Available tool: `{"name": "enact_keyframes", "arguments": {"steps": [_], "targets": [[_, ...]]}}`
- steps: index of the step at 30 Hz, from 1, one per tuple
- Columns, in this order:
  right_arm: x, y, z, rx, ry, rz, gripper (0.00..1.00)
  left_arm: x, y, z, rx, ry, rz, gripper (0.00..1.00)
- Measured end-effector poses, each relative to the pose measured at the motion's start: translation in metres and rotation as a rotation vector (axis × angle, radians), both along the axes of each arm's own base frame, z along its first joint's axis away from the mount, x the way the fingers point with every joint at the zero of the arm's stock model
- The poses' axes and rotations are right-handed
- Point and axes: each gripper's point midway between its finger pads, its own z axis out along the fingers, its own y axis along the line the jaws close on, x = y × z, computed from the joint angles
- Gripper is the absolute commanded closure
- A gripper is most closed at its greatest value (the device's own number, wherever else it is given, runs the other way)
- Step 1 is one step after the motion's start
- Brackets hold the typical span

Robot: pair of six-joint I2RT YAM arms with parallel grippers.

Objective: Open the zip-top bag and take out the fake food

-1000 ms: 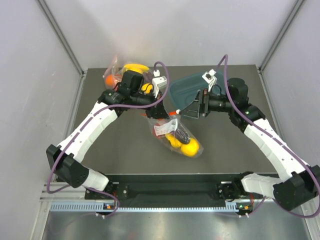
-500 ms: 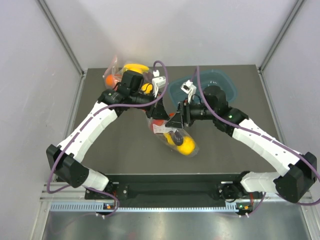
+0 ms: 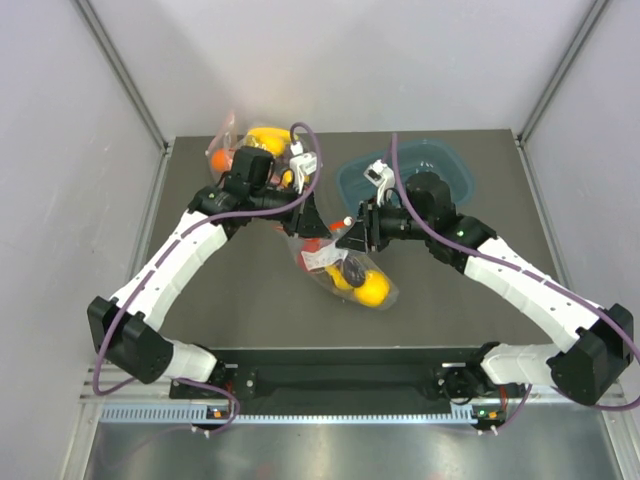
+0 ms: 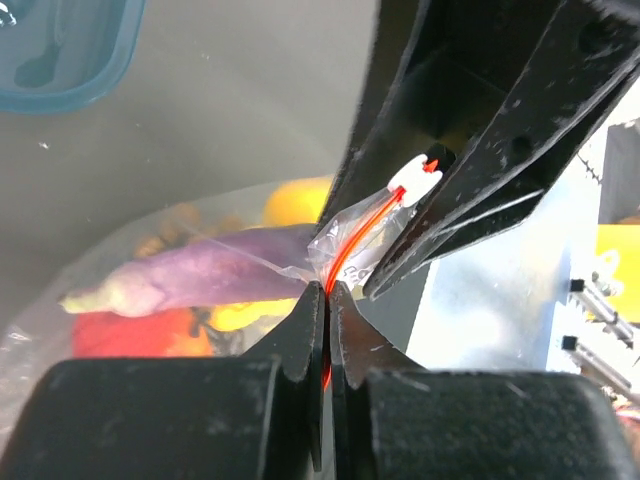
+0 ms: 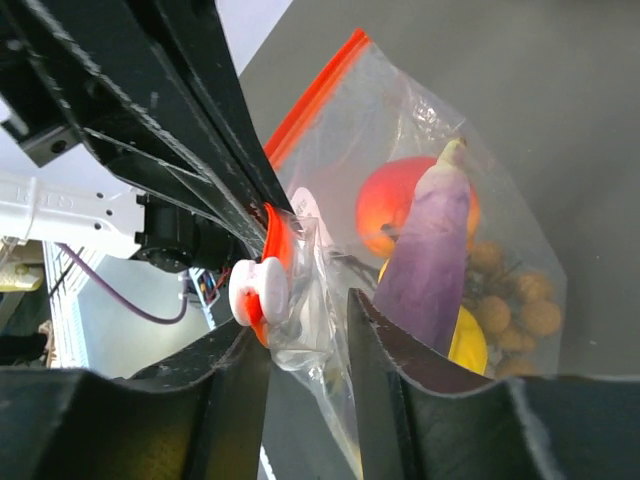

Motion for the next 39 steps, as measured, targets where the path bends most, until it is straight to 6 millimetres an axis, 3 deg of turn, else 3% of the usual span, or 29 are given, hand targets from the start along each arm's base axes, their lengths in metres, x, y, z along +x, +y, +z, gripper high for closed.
{"name": "enact_keyframes", "arguments": {"steps": [2,6,11,12,14,15,16,17,21,28,32,35,39], "targets": [[0.000,0.000,0.000,0.000,0.000,-0.002,0.71,0.000,0.002,-0.005,-0.005,0.020,0.014,1.00],[0.001,0.000,0.000,0.006,-0.007,-0.006,0.93,-0.003,0.002,-0.005,-0.028,0.038,0.022,1.00],[0.004,0.002,0.002,0.029,-0.016,-0.015,1.00,-0.007,0.002,-0.001,-0.059,0.039,0.018,0.98],[0.004,0.003,0.004,0.035,-0.019,-0.016,1.00,-0.007,0.002,0.000,-0.065,0.037,0.017,0.73],[0.005,0.004,0.006,0.043,-0.025,-0.017,1.00,-0.006,0.002,0.003,-0.079,0.034,0.014,0.49],[0.006,0.004,0.007,0.046,-0.028,-0.017,1.00,-0.006,0.002,0.004,-0.084,0.033,0.012,0.32],[0.006,0.005,0.007,0.047,-0.029,-0.017,1.00,-0.006,0.002,0.006,-0.090,0.035,0.012,0.21],[0.007,0.005,0.007,0.048,-0.030,-0.017,1.00,-0.005,0.003,0.007,-0.092,0.032,0.013,0.18],[0.006,0.006,0.008,0.053,-0.032,-0.013,1.00,-0.003,0.003,0.014,-0.102,0.016,0.019,0.15],[0.002,0.007,0.010,0.065,-0.021,0.012,1.00,0.009,-0.001,0.037,-0.150,-0.090,0.023,0.21],[-0.002,0.010,0.015,0.089,-0.014,0.033,1.00,0.016,-0.001,0.042,-0.155,-0.137,0.038,0.26],[-0.004,0.013,0.017,0.104,-0.004,0.046,1.00,0.021,0.000,0.046,-0.149,-0.178,0.053,0.36],[-0.008,0.015,0.016,0.109,0.014,0.065,1.00,0.028,-0.001,0.045,-0.125,-0.228,0.080,0.36]]}}
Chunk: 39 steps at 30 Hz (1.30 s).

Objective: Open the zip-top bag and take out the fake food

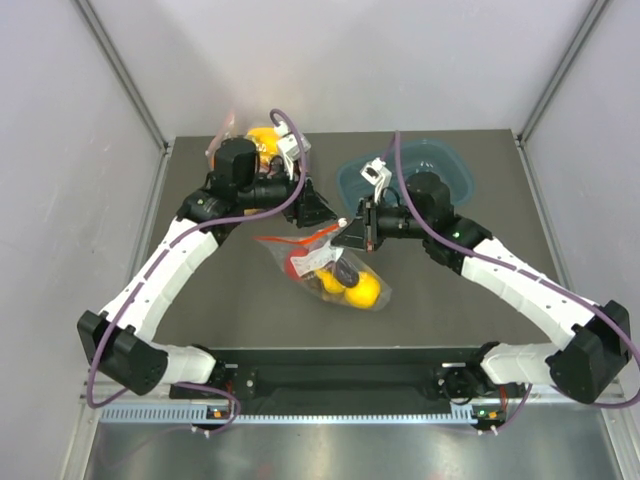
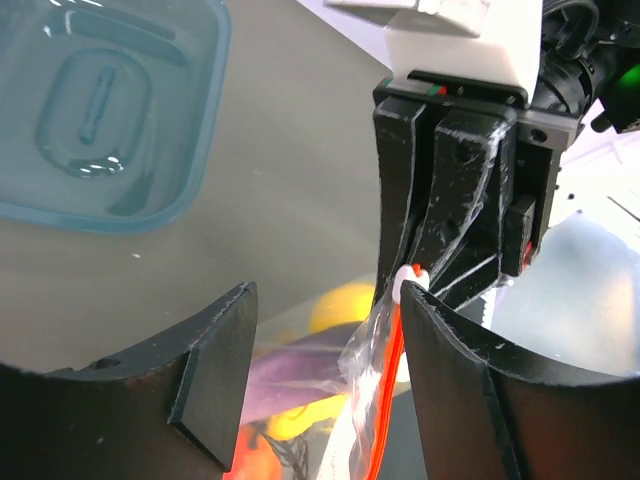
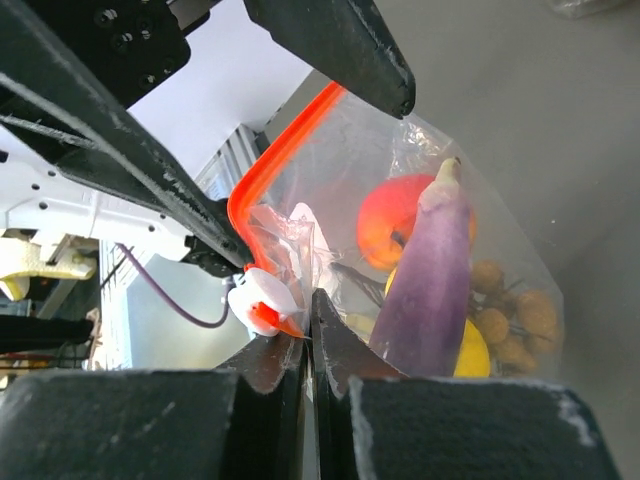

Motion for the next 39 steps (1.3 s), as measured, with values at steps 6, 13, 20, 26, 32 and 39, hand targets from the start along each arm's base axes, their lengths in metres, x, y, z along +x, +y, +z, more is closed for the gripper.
{"name": "enact_keyframes", "arguments": {"steps": [6,13,20,26,32,39], "targets": [[0.000,0.004,-0.005,0.000,0.024,0.019,1.00,-0.005,-0.002,0.005,0.001,-0.038,-0.007,0.37],[0.003,0.010,-0.011,-0.003,0.051,0.027,1.00,-0.014,0.000,0.016,-0.013,-0.072,-0.017,0.35],[0.004,0.011,-0.008,0.011,0.053,0.027,1.00,-0.019,0.002,0.016,-0.005,-0.096,-0.039,0.29],[0.001,0.012,-0.008,0.014,0.063,0.039,1.00,-0.018,0.003,0.011,0.012,-0.107,-0.041,0.32],[0.000,0.015,-0.004,0.020,0.058,0.050,1.00,-0.017,0.003,0.005,0.030,-0.108,-0.045,0.39],[-0.001,0.016,-0.004,0.022,0.065,0.051,1.00,-0.018,0.001,-0.003,0.048,-0.088,-0.057,0.44]]}}
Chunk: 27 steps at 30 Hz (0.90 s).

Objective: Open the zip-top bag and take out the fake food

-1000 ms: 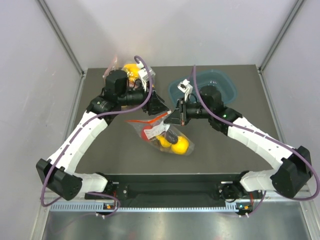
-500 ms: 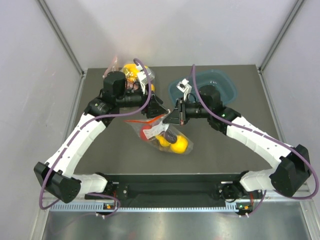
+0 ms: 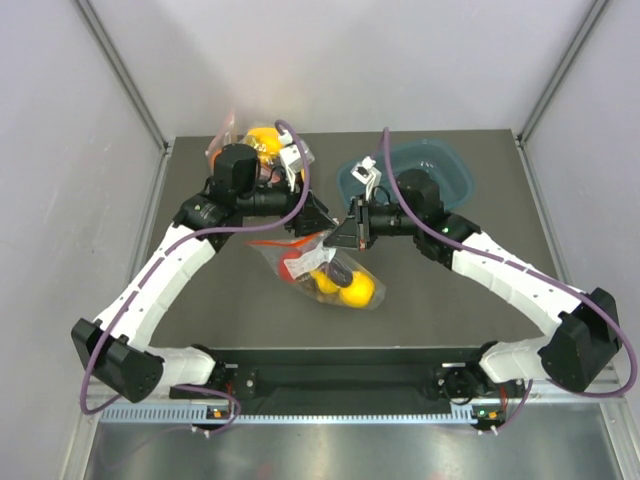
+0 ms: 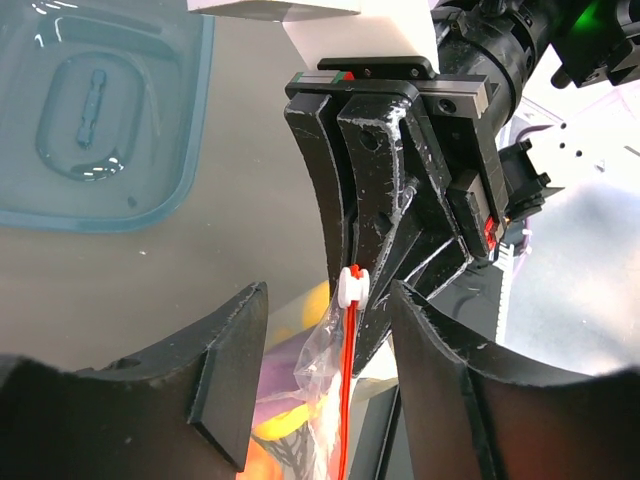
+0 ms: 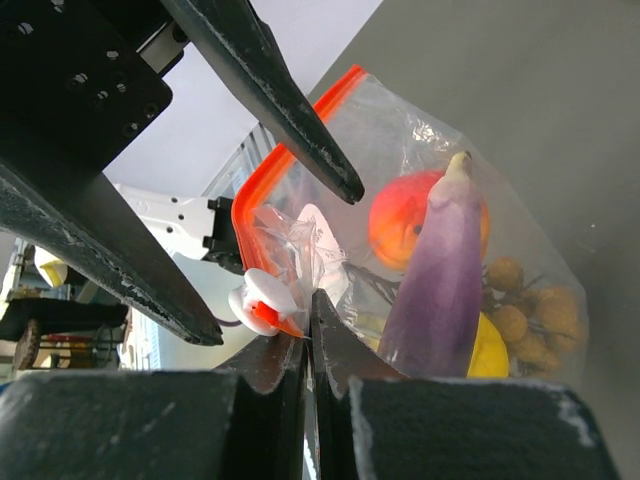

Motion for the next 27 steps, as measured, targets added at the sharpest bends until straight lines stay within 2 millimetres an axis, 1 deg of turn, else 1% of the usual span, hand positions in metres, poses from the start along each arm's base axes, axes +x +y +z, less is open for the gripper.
{"name": "enact_keyframes", "arguments": {"steps": [8,12,13,15,16,19,20,21,27], "targets": [[-0.002,0.001,0.000,0.000,0.001,0.006,1.00,0.000,-0.002,-0.005,0.007,0.018,-0.010,0.52],[-0.001,0.002,-0.002,-0.004,0.005,0.006,1.00,-0.001,-0.004,-0.008,0.006,0.032,-0.024,0.57],[-0.001,0.002,-0.003,-0.005,0.007,0.006,1.00,-0.001,-0.004,-0.008,0.007,0.034,-0.026,0.63],[-0.001,0.002,-0.004,-0.007,0.009,0.006,1.00,-0.003,-0.004,-0.008,0.006,0.040,-0.033,0.69],[0.000,0.002,-0.004,-0.008,0.009,0.005,1.00,-0.004,-0.004,-0.008,0.004,0.041,-0.038,0.79],[0.000,0.002,-0.005,-0.011,0.012,0.001,1.00,-0.007,-0.005,-0.008,0.001,0.048,-0.050,0.92],[0.000,0.002,-0.005,-0.012,0.011,0.000,1.00,-0.007,-0.005,-0.008,0.000,0.051,-0.053,0.99],[0.000,0.002,-0.005,-0.012,0.011,-0.001,1.00,-0.008,-0.005,-0.008,0.000,0.052,-0.054,1.00],[0.001,0.002,-0.007,-0.017,0.010,-0.011,1.00,-0.008,-0.005,-0.010,0.001,0.056,-0.057,1.00]]}}
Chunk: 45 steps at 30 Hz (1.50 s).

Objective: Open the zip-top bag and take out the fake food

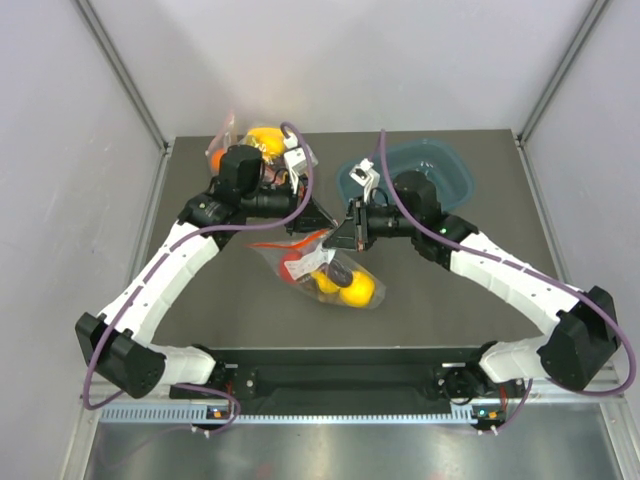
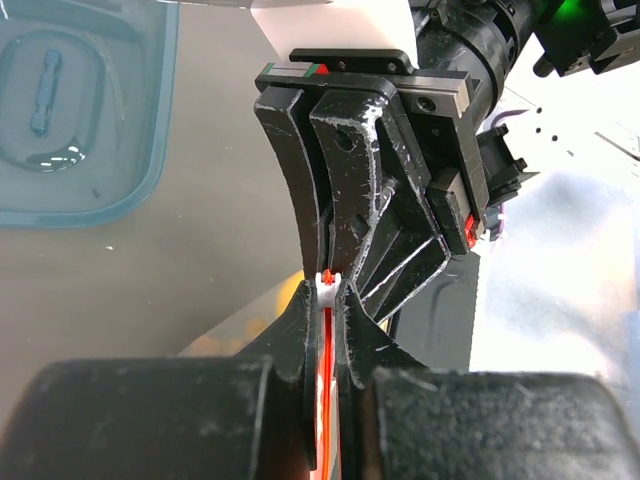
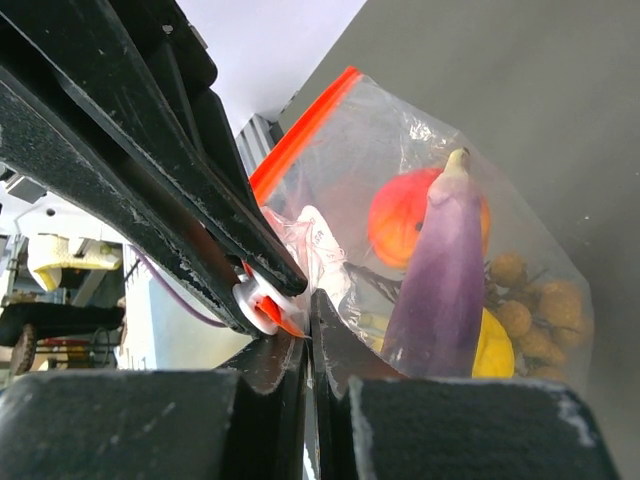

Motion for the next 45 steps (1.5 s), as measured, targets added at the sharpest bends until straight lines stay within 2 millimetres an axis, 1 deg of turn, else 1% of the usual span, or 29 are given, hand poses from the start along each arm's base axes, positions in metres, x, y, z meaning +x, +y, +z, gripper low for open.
{"name": "enact_keyframes", "arguments": {"steps": [5,11,16,24,30,31,32,33,35,36,39,42,45], "targets": [[-0.003,-0.003,0.000,0.000,-0.007,-0.011,1.00,-0.002,0.000,-0.002,0.001,0.005,-0.010,1.00],[-0.007,-0.010,0.003,0.008,-0.017,-0.018,1.00,-0.005,0.002,-0.013,0.023,0.020,-0.016,1.00],[-0.008,-0.014,0.004,0.010,-0.019,-0.023,1.00,-0.007,0.004,-0.014,0.026,0.008,-0.019,1.00],[-0.006,-0.019,0.006,0.010,-0.030,-0.032,1.00,-0.008,0.007,-0.013,0.033,-0.013,-0.010,1.00],[-0.001,-0.026,0.009,0.013,-0.038,-0.046,1.00,-0.008,0.008,-0.017,0.041,-0.008,0.000,1.00],[-0.001,-0.027,0.009,0.015,-0.037,-0.043,0.98,-0.009,0.009,-0.018,0.039,-0.008,0.001,1.00],[-0.002,-0.027,0.008,0.015,-0.034,-0.039,0.93,-0.009,0.009,-0.018,0.037,-0.005,0.003,1.00],[-0.002,-0.028,0.007,0.014,-0.032,-0.036,0.78,-0.010,0.010,-0.019,0.037,0.001,0.005,1.00],[-0.001,-0.030,0.007,0.013,-0.029,-0.040,0.59,-0.012,0.012,-0.022,0.036,0.025,0.013,1.00],[0.001,-0.031,0.007,0.013,-0.032,-0.042,0.46,-0.013,0.013,-0.024,0.036,0.041,0.015,1.00],[0.002,-0.034,0.006,0.005,-0.044,-0.037,0.40,-0.016,0.013,-0.028,0.028,0.087,0.018,1.00],[0.001,-0.036,0.006,-0.011,-0.052,-0.027,0.40,-0.017,0.012,-0.026,0.013,0.106,0.015,1.00],[0.000,-0.036,0.012,-0.010,-0.070,-0.013,0.39,-0.017,0.011,-0.021,-0.006,0.110,0.013,1.00]]}}
